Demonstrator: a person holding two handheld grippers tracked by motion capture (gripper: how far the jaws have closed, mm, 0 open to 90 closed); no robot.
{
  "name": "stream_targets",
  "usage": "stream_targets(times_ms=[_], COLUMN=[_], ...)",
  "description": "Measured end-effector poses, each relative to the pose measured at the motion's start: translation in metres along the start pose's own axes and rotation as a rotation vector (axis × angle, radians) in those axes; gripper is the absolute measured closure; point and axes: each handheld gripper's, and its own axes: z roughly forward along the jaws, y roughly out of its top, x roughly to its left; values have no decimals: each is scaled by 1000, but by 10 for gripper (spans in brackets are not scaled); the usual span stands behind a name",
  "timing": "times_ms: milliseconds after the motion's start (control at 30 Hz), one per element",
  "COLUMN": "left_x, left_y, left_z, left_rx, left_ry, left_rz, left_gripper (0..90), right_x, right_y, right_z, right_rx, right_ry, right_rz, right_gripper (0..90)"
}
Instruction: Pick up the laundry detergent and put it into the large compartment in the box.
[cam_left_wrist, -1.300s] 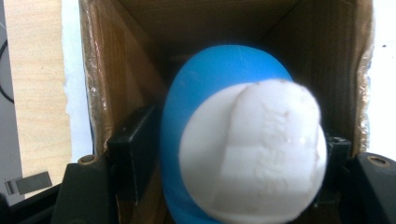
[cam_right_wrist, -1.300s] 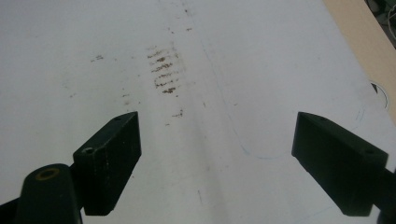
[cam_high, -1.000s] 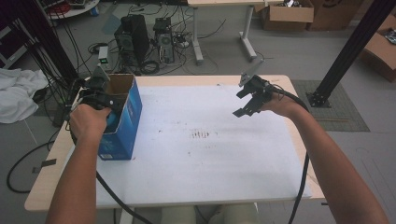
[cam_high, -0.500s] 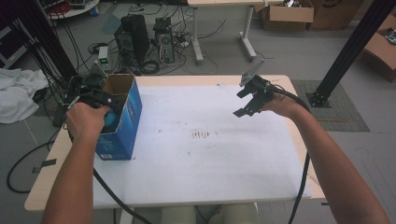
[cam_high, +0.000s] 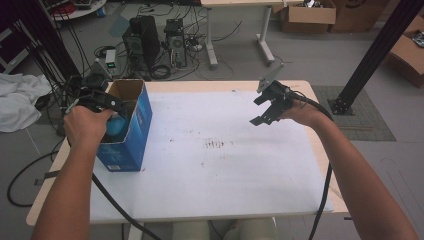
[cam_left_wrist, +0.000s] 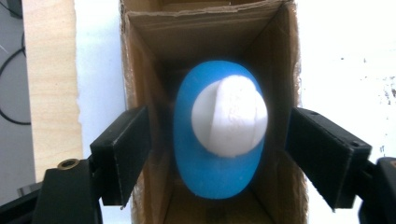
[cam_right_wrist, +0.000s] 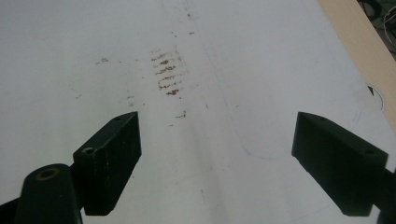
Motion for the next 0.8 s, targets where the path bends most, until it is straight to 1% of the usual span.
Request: stream_targets(times_ms=[100,133,267,333,433,500,600,767,800], left_x=[-1,-2,-3,-4,-10,-15,-23,-37,-40], left_y=[0,1,2,3,5,7,9,10,10], left_z=[-8,-11,-21,-28,-39,-46,-55,-66,-67], left_rx=[-9,-9,-24,-41,-48,-62,-64,-81,-85], left_ry=[-3,2,-1,-17,-23,-26,-43,-69,-72], left_rz=[15,21,28,29,59,82,127,188,193], left_gripper=[222,222,210,209,208,207,211,207,208], right_x=[1,1,1,1,2,2,2,2,2], right_y=[0,0,0,0,0,0,0,1,1], right_z=[-1,-1,-1,-1,-2,-2,-2,-3,-4], right_rx=[-1,-1,0,0,2,2,2,1,1], right_ry=[-1,-1,0,0,0,1,1,0,0], right_rz=[0,-1,-1,-1,0,1,1,1,1], right_gripper=[157,157,157,157,157,157,157,157,157])
